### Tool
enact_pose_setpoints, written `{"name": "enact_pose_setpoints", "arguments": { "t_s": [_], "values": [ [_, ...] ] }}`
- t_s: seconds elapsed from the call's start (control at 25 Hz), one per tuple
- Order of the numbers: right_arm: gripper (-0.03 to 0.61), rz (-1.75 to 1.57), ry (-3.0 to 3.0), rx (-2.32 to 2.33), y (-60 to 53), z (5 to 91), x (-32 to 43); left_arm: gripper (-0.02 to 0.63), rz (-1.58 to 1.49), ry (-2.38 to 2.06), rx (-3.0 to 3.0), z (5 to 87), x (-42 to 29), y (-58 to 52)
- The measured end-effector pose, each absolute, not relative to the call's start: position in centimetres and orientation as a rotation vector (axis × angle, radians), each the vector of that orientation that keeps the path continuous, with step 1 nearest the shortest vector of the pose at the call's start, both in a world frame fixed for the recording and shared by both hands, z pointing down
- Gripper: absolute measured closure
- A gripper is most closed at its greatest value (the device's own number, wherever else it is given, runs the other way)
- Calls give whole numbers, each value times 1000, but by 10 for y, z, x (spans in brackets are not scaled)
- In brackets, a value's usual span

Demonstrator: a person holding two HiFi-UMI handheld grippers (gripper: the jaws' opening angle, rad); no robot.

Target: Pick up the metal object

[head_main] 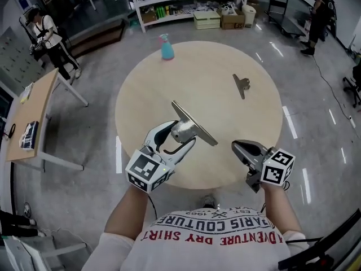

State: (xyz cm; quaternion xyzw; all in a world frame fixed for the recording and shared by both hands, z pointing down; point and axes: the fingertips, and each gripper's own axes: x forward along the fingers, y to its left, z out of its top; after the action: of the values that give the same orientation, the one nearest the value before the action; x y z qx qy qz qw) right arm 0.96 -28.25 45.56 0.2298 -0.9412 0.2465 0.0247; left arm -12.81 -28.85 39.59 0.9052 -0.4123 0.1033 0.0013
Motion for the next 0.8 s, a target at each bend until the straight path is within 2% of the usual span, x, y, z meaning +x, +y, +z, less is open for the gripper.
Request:
{"name": "enact_pose_setpoints", "arguments": {
  "t_s": [0.28,0.8],
  "values": [
    [578,620,-2955,700,-264,427,2,339,265,-1280,2853,381,-122,-260],
    [578,387,-2993,689,-246,396,-15,337,338,-1298,2857,382,-118,-237]
  ]
}}
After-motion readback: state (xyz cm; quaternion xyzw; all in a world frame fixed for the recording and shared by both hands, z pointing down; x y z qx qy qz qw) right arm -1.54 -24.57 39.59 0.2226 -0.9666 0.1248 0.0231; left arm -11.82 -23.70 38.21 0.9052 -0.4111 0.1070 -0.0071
